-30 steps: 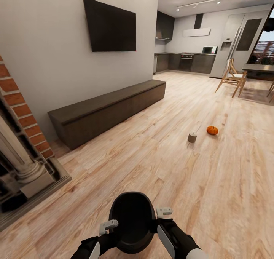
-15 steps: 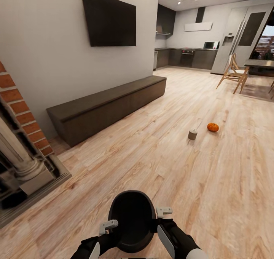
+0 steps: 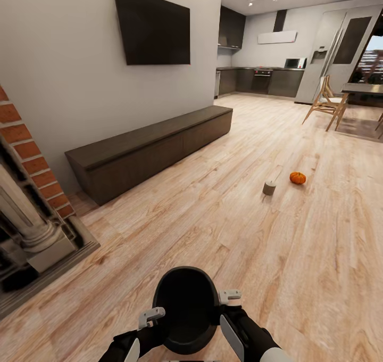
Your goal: Place each of the two pumpkins and all three candles from the living room inside a cabinet in the living room (use any cabinet), then make sure every cabinet is closed, and position the cauldron so it is next to a table in the living room.
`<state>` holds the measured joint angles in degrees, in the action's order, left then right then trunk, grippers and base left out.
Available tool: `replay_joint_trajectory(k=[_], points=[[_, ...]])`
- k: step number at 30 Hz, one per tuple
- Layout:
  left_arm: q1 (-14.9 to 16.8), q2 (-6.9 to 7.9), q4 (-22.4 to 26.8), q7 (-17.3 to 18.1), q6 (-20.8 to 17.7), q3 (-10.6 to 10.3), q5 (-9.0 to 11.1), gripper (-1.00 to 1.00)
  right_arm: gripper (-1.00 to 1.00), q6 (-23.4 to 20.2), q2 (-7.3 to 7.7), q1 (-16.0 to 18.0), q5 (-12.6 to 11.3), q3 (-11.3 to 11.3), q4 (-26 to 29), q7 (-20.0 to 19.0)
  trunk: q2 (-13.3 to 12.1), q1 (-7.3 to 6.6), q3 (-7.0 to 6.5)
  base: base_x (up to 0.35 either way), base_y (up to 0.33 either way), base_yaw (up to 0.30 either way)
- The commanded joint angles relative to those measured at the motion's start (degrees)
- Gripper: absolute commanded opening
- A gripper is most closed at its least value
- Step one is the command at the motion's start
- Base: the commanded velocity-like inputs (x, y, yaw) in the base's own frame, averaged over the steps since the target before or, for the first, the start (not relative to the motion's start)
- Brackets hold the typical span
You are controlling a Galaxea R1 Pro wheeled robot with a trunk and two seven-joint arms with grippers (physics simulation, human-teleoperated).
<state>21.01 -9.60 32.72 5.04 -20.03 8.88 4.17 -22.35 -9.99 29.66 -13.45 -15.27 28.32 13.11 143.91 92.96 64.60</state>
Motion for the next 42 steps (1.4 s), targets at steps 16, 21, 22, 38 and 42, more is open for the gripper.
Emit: replay_joint_trajectory(k=[16,21,22,38,42], points=[[0.0,0.02,0.0,-0.1,-0.1,0.2,-0.1,-1.0,-1.0,0.1,0.0,0.0,-0.2,0.0,0.0,0.0,0.0,0.0,0.01,0.0,0.0,0.0],[0.0,0.02,0.1,-0.1,-0.1,0.2,-0.1,-1.0,-1.0,0.9,0.0,0.0,-0.2,0.0,0.0,0.0,0.0,0.0,0.01,0.0,0.0,0.0],[0.0,0.02,0.1,-0.1,-0.1,0.2,-0.1,-1.0,-1.0,1.5,0.0,0.0,-0.2,0.0,0.0,0.0,0.0,0.0,0.01,0.0,0.0,0.0],[0.0,0.1,0.2,-0.1,-0.1,0.2,-0.1,-1.0,-1.0,2.2,0.0,0.0,-0.1,0.0,0.0,0.0,-0.1,-0.1,-0.88,0.0,0.0,0.0],[0.0,0.13,0.2,-0.1,-0.1,0.2,-0.1,-1.0,-1.0,2.1,0.0,0.0,-0.2,0.0,0.0,0.0,-0.1,-0.12,-1.1,0.0,0.0,0.0]])
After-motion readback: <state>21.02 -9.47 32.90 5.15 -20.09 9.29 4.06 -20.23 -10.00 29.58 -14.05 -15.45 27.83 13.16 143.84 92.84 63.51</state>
